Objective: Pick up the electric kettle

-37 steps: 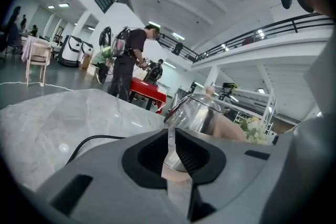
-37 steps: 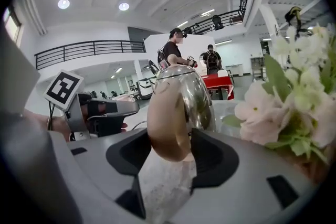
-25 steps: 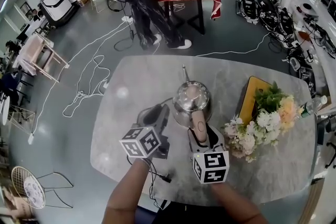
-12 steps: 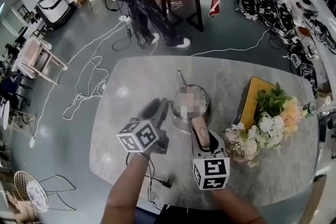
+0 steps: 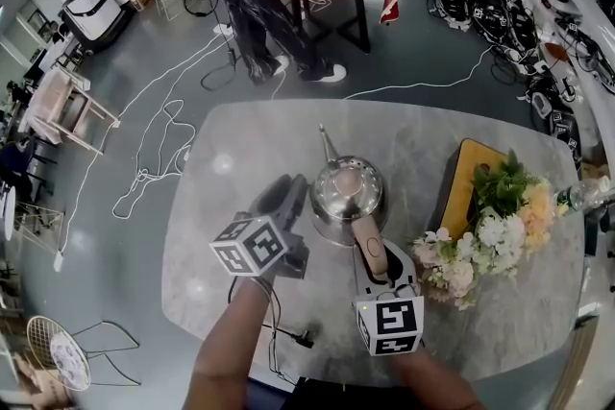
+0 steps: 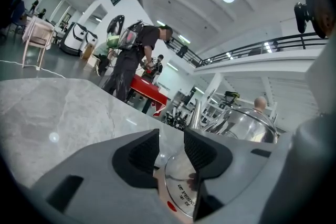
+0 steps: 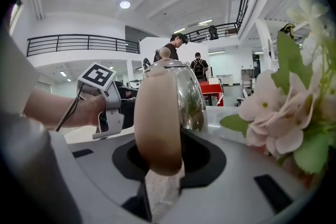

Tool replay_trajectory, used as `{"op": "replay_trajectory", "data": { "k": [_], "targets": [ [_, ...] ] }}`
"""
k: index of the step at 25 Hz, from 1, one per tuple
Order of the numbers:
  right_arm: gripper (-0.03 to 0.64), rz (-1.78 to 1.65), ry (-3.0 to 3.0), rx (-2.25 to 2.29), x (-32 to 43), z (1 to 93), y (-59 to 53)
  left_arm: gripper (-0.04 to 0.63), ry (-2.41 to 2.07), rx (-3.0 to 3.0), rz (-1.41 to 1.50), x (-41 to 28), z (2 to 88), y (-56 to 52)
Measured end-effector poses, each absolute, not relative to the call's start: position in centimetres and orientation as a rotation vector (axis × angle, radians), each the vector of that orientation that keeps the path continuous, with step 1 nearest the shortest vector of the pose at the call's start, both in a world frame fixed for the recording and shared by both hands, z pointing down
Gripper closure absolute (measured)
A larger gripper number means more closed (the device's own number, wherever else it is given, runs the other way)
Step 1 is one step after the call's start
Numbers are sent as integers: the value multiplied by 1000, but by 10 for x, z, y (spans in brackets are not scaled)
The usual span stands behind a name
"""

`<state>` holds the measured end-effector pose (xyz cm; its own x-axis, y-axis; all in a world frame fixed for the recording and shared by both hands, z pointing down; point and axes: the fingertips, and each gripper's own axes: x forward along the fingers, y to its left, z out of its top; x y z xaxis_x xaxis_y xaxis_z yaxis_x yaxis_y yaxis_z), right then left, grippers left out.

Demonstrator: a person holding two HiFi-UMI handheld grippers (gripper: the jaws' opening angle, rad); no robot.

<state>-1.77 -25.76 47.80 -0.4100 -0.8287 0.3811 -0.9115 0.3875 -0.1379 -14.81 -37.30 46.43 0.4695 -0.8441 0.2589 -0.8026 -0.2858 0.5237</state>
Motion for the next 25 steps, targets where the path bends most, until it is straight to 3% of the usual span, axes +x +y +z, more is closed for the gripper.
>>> {"op": "replay_trajectory", "data": {
  "k": [25],
  "targets": [
    [518, 394, -2612, 1476, -12, 472, -262, 476, -1169, 2254, -136, -137, 456, -395]
  ]
}}
